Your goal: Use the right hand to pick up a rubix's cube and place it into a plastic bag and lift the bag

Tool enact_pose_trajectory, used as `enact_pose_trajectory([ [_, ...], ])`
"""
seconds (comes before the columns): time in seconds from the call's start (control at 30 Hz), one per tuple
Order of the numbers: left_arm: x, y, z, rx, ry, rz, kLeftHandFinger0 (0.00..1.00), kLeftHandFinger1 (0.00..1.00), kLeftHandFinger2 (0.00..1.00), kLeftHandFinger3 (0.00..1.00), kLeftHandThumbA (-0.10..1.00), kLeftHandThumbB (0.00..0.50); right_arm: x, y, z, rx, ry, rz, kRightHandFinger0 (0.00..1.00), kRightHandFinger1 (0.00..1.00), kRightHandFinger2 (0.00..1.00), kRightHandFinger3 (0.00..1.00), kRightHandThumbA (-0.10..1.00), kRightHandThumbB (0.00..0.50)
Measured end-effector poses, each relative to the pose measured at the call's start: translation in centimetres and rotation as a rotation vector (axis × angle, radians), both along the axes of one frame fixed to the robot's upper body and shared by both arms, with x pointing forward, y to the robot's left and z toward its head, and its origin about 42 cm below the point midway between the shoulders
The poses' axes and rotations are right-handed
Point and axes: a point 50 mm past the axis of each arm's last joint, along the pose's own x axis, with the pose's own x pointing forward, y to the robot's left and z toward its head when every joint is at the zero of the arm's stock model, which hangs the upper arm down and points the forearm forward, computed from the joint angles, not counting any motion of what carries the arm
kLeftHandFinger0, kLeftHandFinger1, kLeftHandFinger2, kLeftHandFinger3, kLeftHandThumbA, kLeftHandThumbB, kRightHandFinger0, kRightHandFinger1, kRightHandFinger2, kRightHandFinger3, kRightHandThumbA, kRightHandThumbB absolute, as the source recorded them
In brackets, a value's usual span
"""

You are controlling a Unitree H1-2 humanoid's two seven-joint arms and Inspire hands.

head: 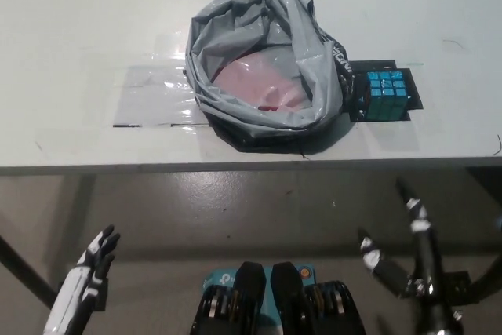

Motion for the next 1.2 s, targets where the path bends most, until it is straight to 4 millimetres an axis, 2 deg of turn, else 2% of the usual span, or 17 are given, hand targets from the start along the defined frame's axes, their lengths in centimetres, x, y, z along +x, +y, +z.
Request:
enact_pose_trajectory([
  [0.03, 0.6, -0.4, 0.3, -0.006, -0.016, -0.009, 1.00, 1.00, 1.00, 1.00, 1.00, 0.344, 0.5, -0.2, 1.2, -0.006, -0.047, -0.022, 1.00, 1.00, 1.00, 1.00, 0.63, 0.329],
  [0.07, 0.9, -0.6, 0.5, -0.009, -0.023, -0.014, 1.00, 1.00, 1.00, 1.00, 1.00, 0.352, 0.6, -0.3, 1.8, -0.010, -0.069, -0.032, 1.00, 1.00, 1.00, 1.00, 0.57, 0.317],
  [0.13, 1.9, -1.7, 1.1, -0.021, -0.050, -0.040, 1.00, 1.00, 1.00, 1.00, 1.00, 0.346, 1.6, -0.9, 4.1, -0.015, -0.160, -0.075, 1.00, 1.00, 1.00, 1.00, 0.49, 0.290],
  [0.2, 2.6, -2.9, 1.4, -0.034, -0.066, -0.070, 1.00, 1.00, 1.00, 1.00, 1.00, 0.337, 2.7, -1.4, 6.3, -0.018, -0.229, -0.112, 1.00, 1.00, 1.00, 1.00, 0.49, 0.287],
  [0.3, 3.1, -3.8, 1.7, -0.046, -0.076, -0.089, 1.00, 1.00, 1.00, 1.00, 1.00, 0.320, 4.1, -1.8, 8.4, -0.014, -0.283, -0.149, 1.00, 1.00, 1.00, 1.00, 0.53, 0.271],
  [0.43, 3.2, -3.9, 1.9, -0.046, -0.079, -0.095, 1.00, 1.00, 1.00, 1.00, 1.00, 0.306, 6.5, -1.8, 10.4, -0.006, -0.299, -0.178, 1.00, 1.00, 1.00, 1.00, 0.53, 0.299],
  [0.47, 3.2, -3.9, 1.9, -0.045, -0.079, -0.096, 1.00, 1.00, 1.00, 1.00, 1.00, 0.304, 7.2, -1.7, 10.5, -0.003, -0.287, -0.181, 1.00, 1.00, 1.00, 1.00, 0.49, 0.289],
  [0.5, 3.2, -3.9, 1.9, -0.045, -0.078, -0.097, 1.00, 1.00, 1.00, 1.00, 1.00, 0.302, 7.9, -1.6, 10.6, 0.000, -0.280, -0.182, 1.00, 1.00, 1.00, 1.00, 0.65, 0.346],
  [0.53, 3.2, -3.9, 1.9, -0.044, -0.078, -0.098, 1.00, 1.00, 1.00, 1.00, 1.00, 0.303, 8.6, -1.4, 10.8, 0.003, -0.269, -0.185, 1.00, 1.00, 1.00, 1.00, 0.69, 0.359],
  [0.57, 3.2, -3.9, 1.9, -0.044, -0.078, -0.098, 1.00, 1.00, 1.00, 1.00, 1.00, 0.305, 8.7, -1.4, 10.8, 0.003, -0.267, -0.186, 1.00, 1.00, 1.00, 1.00, 0.70, 0.365],
  [0.63, 3.2, -3.9, 1.9, -0.044, -0.077, -0.102, 1.00, 1.00, 1.00, 1.00, 1.00, 0.308, 10.8, -0.9, 10.7, -0.005, -0.216, -0.200, 1.00, 1.00, 1.00, 1.00, 0.68, 0.395],
  [0.7, 3.2, -3.9, 1.9, -0.044, -0.076, -0.103, 1.00, 1.00, 1.00, 1.00, 1.00, 0.311, 12.2, -0.6, 10.4, -0.012, -0.181, -0.206, 1.00, 1.00, 1.00, 1.00, 0.68, 0.403],
  [0.77, 3.2, -3.9, 1.9, -0.043, -0.076, -0.105, 1.00, 1.00, 1.00, 1.00, 1.00, 0.318, 14.1, -0.3, 10.2, -0.021, -0.143, -0.212, 1.00, 1.00, 1.00, 1.00, 0.75, 0.426],
  [0.83, 3.2, -3.9, 1.9, -0.042, -0.076, -0.105, 1.00, 1.00, 1.00, 1.00, 1.00, 0.309, 15.0, -0.2, 10.2, -0.031, -0.121, -0.218, 1.00, 1.00, 1.00, 1.00, 0.84, 0.476],
  [1.0, 3.2, -3.8, 1.9, -0.040, -0.073, -0.104, 1.00, 1.00, 1.00, 1.00, 1.00, 0.314, 17.4, 0.1, 10.0, -0.075, -0.056, -0.218, 1.00, 1.00, 1.00, 1.00, 0.82, 0.500],
  [1.2, 3.3, -3.8, 2.0, -0.039, -0.074, -0.105, 1.00, 1.00, 1.00, 1.00, 1.00, 0.332, 18.9, 0.4, 9.6, -0.113, -0.001, -0.214, 1.00, 1.00, 1.00, 1.00, 0.82, 0.500],
])
